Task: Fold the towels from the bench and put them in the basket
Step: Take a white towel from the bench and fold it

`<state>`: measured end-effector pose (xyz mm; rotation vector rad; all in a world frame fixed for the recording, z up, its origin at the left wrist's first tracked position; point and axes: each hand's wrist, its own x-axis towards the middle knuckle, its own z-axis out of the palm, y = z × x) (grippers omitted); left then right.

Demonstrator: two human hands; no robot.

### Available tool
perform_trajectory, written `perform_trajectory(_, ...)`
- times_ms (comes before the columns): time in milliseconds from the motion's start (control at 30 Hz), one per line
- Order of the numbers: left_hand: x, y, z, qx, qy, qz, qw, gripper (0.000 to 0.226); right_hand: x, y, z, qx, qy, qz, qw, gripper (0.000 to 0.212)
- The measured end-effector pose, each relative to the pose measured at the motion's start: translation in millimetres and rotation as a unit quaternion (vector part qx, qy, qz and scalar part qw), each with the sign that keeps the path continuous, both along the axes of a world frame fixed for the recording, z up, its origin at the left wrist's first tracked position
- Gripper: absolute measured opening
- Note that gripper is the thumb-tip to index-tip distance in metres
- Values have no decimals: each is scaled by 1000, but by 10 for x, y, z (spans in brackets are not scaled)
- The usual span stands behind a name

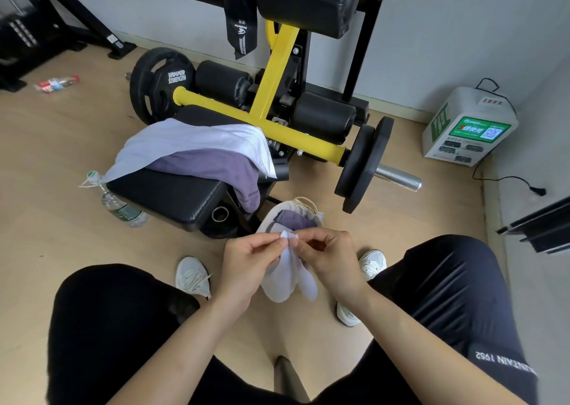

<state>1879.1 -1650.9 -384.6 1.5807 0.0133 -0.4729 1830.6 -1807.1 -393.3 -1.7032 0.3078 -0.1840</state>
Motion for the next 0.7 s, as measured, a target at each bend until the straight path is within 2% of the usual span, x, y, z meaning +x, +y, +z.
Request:
perform_trajectory(100, 10, 36, 8, 3, -2, -1, 1000, 11, -21, 29, -3, -36, -12, 40, 999, 26)
perform_trajectory(200, 5, 50, 33, 16, -23, -12, 1000, 13, -23, 34, -21, -61, -21, 81, 995, 42)
perform_trajectory(300, 29, 76, -3, 48, -69, -17, 996, 13, -17, 36, -30, -49, -24, 100, 994, 40)
perform_trajectory(433, 103, 138, -71, 70, -126, -29, 989, 13, 3, 4, -37, 5, -14, 78, 997, 35)
perform_trajectory(600, 135, 190, -57, 55, -152, -54, 985, 8, 96, -5, -52, -47, -12, 57, 997, 25)
perform_trajectory(700, 179, 296, -81, 69, -181, -97, 976, 10, 150, -23, -55, -80, 1, 102, 992, 23)
